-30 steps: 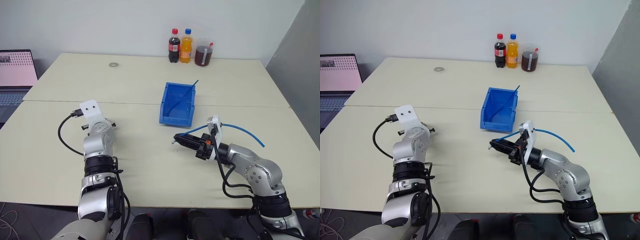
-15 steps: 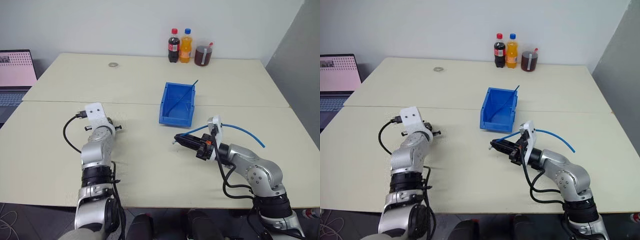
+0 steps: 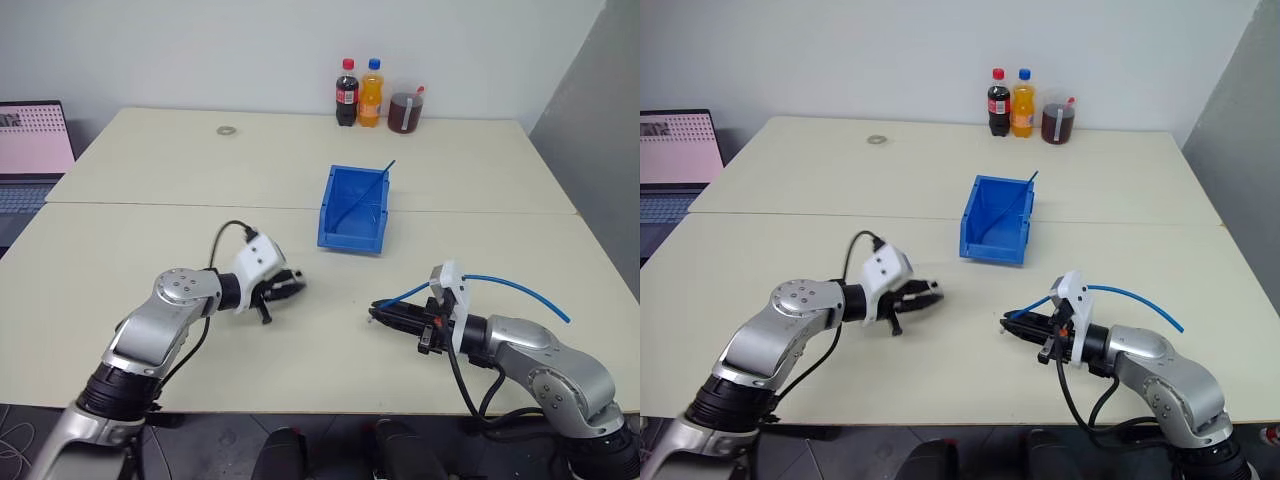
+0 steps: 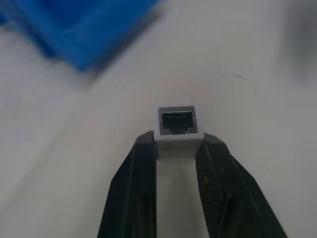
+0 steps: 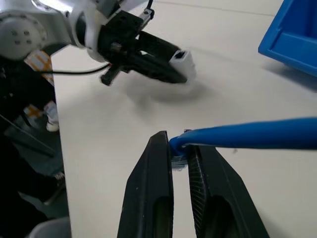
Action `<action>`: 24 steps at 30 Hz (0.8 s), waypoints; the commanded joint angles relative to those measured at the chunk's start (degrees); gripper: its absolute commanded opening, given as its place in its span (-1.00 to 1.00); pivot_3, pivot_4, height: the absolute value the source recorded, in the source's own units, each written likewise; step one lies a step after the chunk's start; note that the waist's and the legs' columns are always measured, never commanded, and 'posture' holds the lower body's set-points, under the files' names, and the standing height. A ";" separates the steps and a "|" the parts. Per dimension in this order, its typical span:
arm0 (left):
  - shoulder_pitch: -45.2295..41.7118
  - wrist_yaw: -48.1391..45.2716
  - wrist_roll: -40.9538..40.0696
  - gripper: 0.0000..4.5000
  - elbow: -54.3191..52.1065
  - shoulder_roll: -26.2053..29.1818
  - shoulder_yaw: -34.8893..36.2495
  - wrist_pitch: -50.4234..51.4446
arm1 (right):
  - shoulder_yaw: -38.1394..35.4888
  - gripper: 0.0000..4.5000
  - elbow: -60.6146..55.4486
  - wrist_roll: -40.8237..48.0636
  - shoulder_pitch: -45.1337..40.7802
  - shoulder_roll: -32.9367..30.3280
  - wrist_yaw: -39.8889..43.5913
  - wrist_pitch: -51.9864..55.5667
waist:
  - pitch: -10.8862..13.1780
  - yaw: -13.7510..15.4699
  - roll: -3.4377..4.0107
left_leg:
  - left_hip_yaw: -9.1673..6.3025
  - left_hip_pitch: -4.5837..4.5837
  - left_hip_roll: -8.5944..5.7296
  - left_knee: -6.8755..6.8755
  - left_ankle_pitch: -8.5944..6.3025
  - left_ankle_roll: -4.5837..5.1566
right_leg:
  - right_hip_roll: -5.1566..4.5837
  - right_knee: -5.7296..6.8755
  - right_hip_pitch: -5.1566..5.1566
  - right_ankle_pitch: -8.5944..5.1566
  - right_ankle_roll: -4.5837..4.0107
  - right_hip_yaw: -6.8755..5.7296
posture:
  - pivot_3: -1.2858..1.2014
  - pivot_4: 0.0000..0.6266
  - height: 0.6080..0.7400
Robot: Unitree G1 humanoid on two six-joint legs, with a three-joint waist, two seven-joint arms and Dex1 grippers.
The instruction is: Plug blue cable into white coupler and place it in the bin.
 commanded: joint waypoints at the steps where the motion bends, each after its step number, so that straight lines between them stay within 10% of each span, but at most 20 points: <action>1: -2.41 -9.09 1.62 -0.67 2.70 1.36 -3.06 -6.63 | 1.13 -0.94 -2.01 -1.65 -0.94 0.10 0.74 -3.09 | 0.01 0.00 0.02 | 0.00 0.00 0.00 0.00 0.00 0.00 | 0.00 0.02 0.00 -0.02 -0.03 -0.01 | 0.03 -0.52 1.00; 24: -6.38 -16.32 9.02 -0.67 10.28 -3.20 -6.40 -13.66 | 18.11 -0.94 15.57 -19.54 -16.68 9.78 4.81 -17.53 | -0.01 0.17 -0.01 | -0.05 -0.09 0.09 0.06 -0.01 0.03 | 0.14 0.03 -0.06 -0.03 -0.05 -0.03 | 0.03 -0.52 1.00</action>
